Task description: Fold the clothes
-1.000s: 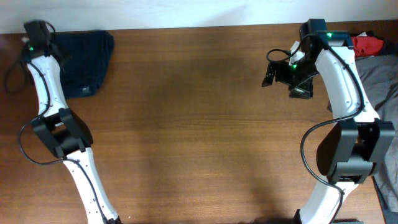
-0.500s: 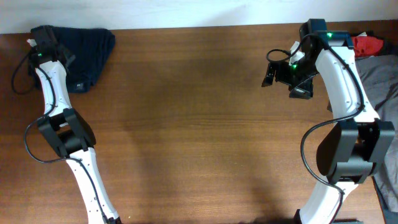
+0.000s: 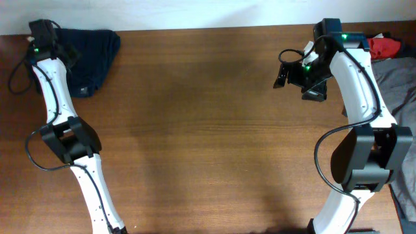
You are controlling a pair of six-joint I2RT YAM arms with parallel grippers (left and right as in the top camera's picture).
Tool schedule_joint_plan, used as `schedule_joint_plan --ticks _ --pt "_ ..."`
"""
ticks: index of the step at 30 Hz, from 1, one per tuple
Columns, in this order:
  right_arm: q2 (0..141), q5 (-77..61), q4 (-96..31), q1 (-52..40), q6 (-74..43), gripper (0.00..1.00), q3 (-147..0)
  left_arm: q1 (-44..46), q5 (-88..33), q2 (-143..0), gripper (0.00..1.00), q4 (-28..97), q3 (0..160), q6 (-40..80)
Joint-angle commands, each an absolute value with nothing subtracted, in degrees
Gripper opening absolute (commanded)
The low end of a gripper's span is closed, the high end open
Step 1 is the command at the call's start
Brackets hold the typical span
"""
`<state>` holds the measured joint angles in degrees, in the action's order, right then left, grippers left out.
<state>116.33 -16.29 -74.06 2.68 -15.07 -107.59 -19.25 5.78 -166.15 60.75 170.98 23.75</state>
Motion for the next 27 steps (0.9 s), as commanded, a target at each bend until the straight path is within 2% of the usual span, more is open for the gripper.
schedule_joint_plan --ticks 1,6,13,17,21,27 --pt "114.7 -16.0 -74.1 2.2 -15.6 0.99 -108.9 -17.8 5.1 -157.4 0.98 62.6 174.3 23.7" --pt "109.2 -16.0 -78.9 1.7 -15.2 0.99 -110.6 -16.3 0.6 -149.4 0.99 72.7 174.3 23.7" --pt "98.0 -9.7 -87.8 -5.2 -13.8 0.99 -110.6 -15.2 -14.6 -142.9 0.99 84.1 174.3 11.1" --pt "93.4 -5.3 -92.2 -11.9 -14.2 0.99 -110.6 -14.0 -15.3 -142.2 0.99 90.5 174.3 10.1" --pt "90.5 3.4 -95.0 -16.2 -20.9 0.99 -110.6 -13.2 -15.3 -141.9 0.99 95.2 175.9 9.6" --pt "85.6 6.8 -96.2 -16.8 -22.0 0.99 -110.6 -10.7 -15.2 -137.1 0.99 96.7 179.9 6.5"
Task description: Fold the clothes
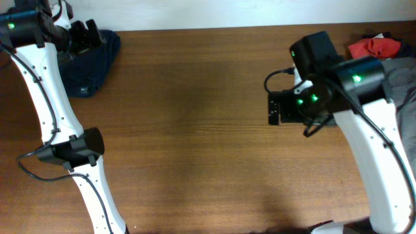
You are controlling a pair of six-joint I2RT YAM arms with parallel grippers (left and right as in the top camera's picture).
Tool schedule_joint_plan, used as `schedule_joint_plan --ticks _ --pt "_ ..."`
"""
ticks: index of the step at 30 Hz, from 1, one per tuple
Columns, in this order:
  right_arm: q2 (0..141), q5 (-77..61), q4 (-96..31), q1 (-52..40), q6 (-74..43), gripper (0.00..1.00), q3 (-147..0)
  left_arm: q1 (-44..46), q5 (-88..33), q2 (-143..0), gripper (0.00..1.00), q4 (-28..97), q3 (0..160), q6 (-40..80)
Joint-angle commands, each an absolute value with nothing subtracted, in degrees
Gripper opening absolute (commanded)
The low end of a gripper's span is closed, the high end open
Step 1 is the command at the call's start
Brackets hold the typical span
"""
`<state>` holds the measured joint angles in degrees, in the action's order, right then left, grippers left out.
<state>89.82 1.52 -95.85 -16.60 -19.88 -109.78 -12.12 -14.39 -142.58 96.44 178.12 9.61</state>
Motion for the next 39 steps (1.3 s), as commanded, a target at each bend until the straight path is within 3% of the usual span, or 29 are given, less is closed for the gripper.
schedule_joint_plan --ticks 1,15,23,32,39 --pt "85.2 7.2 -96.3 -16.8 -22.0 0.99 -110.6 -10.3 -15.2 -136.0 0.99 96.7 179.9 6.3" --pt "78.9 17.1 -96.9 -16.1 -21.9 0.99 -110.6 3.5 -7.4 -118.4 0.99 96.7 179.8 4.2" --pt "78.9 16.1 -94.8 -7.4 -21.2 0.99 -110.6 10.3 -4.9 -111.0 0.99 96.7 176.0 4.2" --pt "78.9 9.4 -94.4 0.1 -18.3 0.99 -110.6 18.9 12.3 -103.6 0.99 96.7 155.6 11.2" --pt "78.9 9.4 -94.7 0.1 -18.1 0.99 -110.6 19.1 16.6 -100.9 0.99 95.3 132.9 18.3"
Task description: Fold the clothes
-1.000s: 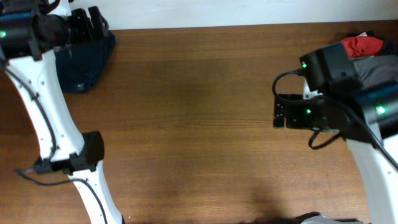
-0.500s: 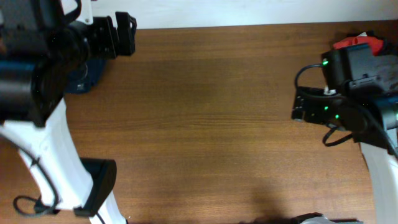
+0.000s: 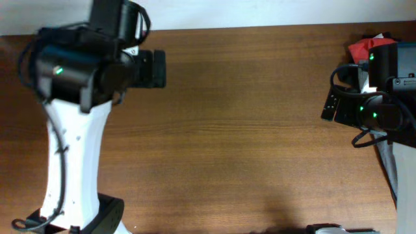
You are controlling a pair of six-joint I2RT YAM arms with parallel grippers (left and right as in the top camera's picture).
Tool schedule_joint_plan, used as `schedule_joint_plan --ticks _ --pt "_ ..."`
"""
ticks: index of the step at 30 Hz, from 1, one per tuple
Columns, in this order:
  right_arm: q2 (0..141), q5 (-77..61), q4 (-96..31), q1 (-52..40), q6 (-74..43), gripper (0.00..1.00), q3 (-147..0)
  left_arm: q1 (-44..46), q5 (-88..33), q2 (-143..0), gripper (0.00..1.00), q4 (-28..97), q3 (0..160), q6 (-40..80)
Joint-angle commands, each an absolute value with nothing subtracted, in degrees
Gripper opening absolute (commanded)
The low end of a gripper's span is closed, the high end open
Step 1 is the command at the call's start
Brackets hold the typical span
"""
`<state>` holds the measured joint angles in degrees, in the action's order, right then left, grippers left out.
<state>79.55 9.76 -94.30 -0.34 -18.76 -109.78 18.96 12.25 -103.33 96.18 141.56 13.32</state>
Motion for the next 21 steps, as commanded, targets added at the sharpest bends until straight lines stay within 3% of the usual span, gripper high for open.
schedule_joint_plan --ticks 1,12,21 --pt "78.9 9.4 -94.8 0.1 -18.0 0.99 -110.6 19.1 16.4 -99.9 0.99 94.1 128.9 18.8" --pt "78.9 9.3 -94.7 0.1 -18.0 0.99 -110.6 19.7 17.0 -64.3 0.99 58.8 77.8 18.6" --pt "78.9 7.5 -94.8 0.0 -17.3 0.99 -110.6 19.7 27.5 -50.8 0.99 49.9 58.6 18.6"
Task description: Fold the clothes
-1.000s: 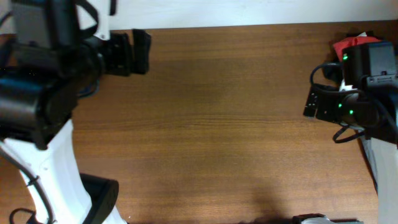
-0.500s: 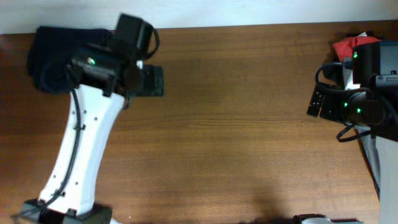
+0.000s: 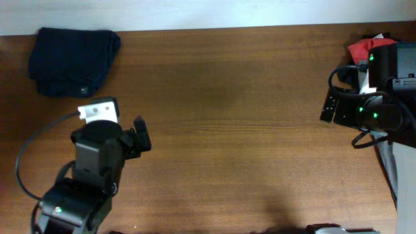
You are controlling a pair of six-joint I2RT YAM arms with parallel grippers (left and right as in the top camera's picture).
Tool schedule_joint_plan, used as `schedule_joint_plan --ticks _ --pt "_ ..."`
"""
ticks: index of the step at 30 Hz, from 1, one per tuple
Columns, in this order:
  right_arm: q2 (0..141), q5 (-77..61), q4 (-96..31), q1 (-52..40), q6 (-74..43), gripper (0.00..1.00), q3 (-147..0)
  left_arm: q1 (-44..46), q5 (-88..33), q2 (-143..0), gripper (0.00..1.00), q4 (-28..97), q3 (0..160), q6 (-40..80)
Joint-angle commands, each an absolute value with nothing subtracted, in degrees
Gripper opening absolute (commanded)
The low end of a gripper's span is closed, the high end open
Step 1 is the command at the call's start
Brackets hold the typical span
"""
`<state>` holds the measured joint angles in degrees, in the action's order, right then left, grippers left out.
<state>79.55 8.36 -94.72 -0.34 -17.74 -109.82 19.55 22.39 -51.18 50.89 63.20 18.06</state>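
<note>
A folded navy garment (image 3: pixel 71 62) lies at the table's far left corner, with nothing touching it. My left gripper (image 3: pixel 140 135) hovers over bare wood below and to the right of it; seen from above, its jaws are too dark to read. My right gripper (image 3: pixel 334 108) stands open and empty near the right edge. A red garment (image 3: pixel 364 47) peeks out behind the right arm at the far right corner. No garment lies between the two grippers.
Grey cloth (image 3: pixel 404 195) hangs off the right side of the table beside the right arm's base. The left arm's body (image 3: pixel 91 175) fills the near left corner. The brown wooden table (image 3: pixel 227 130) stretches between the arms.
The left arm has moved from high over the far left corner down to the near left, uncovering the folded navy garment. The right arm has not moved.
At first the left gripper was at the navy garment in the far left corner and the right gripper hung over the table's right half. The right arm then stood at the right edge by the red garment. The left arm now sits at the near left.
</note>
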Motion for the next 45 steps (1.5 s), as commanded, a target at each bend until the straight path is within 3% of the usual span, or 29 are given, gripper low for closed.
schedule_joint_plan --ticks 1,26,30,36,45 --pt "78.9 7.5 -94.8 0.0 -17.3 0.99 -110.6 19.7 27.5 -50.8 0.99 49.8 57.9 18.7" --pt "78.8 7.5 -94.0 0.0 -16.8 0.99 -110.6 19.7 27.2 -69.8 0.99 47.2 56.8 18.6" --pt "78.5 6.1 -93.9 0.0 -16.8 0.99 -110.6 19.7 27.2 -71.5 0.99 47.2 56.8 18.6" --pt "78.3 -6.4 -93.2 0.0 -17.0 0.99 -110.6 19.7 27.2 -71.9 0.99 47.2 56.8 18.6" --pt "78.6 -2.6 -93.9 0.0 -16.3 0.99 -110.6 19.7 27.2 -71.9 0.99 47.2 56.8 18.6"
